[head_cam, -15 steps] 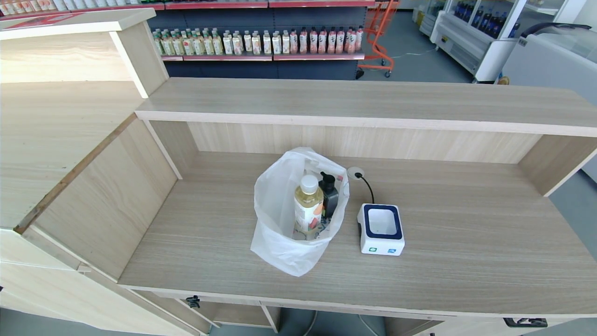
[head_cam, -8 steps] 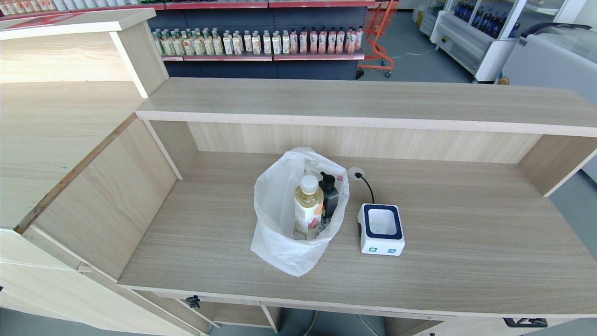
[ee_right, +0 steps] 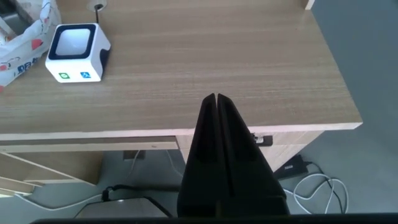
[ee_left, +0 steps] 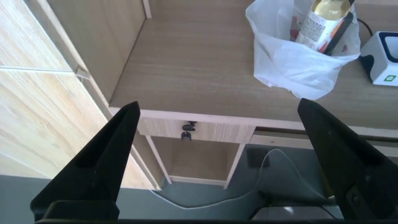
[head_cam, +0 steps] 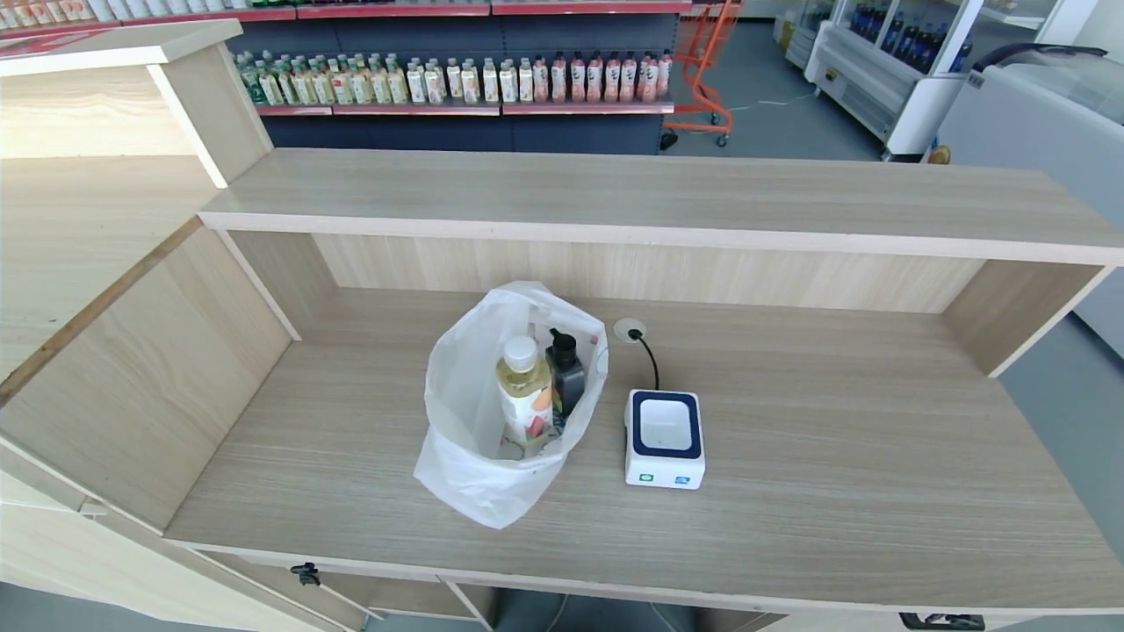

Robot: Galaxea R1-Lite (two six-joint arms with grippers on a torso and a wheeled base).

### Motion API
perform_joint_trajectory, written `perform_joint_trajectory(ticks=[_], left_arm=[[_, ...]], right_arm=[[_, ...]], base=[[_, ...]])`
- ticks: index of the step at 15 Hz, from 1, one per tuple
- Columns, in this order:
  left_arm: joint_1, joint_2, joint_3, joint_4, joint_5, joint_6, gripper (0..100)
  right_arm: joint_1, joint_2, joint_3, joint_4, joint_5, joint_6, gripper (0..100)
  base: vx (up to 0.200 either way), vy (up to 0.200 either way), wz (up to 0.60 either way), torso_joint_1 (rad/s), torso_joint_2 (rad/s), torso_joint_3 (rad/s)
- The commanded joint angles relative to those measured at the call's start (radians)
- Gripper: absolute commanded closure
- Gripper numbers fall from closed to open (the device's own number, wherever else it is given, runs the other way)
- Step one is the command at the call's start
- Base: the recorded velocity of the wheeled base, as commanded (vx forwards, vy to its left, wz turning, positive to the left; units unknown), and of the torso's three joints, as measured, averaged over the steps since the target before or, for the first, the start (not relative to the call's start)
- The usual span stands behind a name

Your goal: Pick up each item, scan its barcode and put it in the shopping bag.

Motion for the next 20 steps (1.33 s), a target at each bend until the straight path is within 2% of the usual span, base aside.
perform_joint_trajectory(ticks=[1,3,8,20], left_arm=[[0.000,-0.002,0.000,0.000,0.000,0.001,0],[0.000,0.000,0.000,0.000,0.000,0.001,0],[0.000,0.000,0.000,0.000,0.000,0.001,0],[0.000,-0.002,0.000,0.000,0.002,0.001,0]], right_arm=[[0.001,0.003,0.000,-0.001,-0.001,0.000,100],[0.000,0.003,0.000,-0.001,0.000,0.000,100],[0.001,0.003,0.000,-0.001,0.000,-0.003,100],[0.001,0.003,0.000,-0.001,0.000,-0.014,100]], base=[[0.000,0.000,0.00,0.000,0.00,0.000],[0.000,0.000,0.00,0.000,0.00,0.000],[0.200,0.000,0.00,0.001,0.00,0.003],[0.000,0.000,0.00,0.000,0.00,0.000]])
